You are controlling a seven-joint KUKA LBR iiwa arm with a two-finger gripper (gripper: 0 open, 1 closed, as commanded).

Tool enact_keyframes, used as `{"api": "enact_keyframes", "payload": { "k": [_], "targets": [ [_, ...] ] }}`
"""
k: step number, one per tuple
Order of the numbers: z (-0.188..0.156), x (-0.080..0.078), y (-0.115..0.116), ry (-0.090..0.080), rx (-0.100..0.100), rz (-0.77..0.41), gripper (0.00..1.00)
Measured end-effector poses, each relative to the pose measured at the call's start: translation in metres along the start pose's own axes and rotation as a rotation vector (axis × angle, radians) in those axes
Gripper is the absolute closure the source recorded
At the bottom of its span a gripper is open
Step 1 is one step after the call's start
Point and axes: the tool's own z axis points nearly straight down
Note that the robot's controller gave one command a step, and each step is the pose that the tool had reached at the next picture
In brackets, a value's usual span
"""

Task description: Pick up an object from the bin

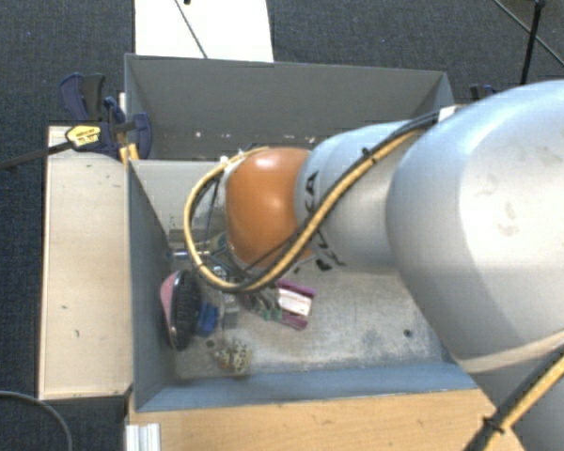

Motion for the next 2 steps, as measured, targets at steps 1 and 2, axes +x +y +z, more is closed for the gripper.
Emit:
{"api": "enact_keyframes", "payload": {
  "k": [1, 2],
  "targets": [
    [0.0, 0.0, 0.001, 0.0, -0.002, 0.001, 0.0],
    [-0.116, 0.052, -0.035, -0.006, -0.003, 0.031, 0.0]
  ]
}}
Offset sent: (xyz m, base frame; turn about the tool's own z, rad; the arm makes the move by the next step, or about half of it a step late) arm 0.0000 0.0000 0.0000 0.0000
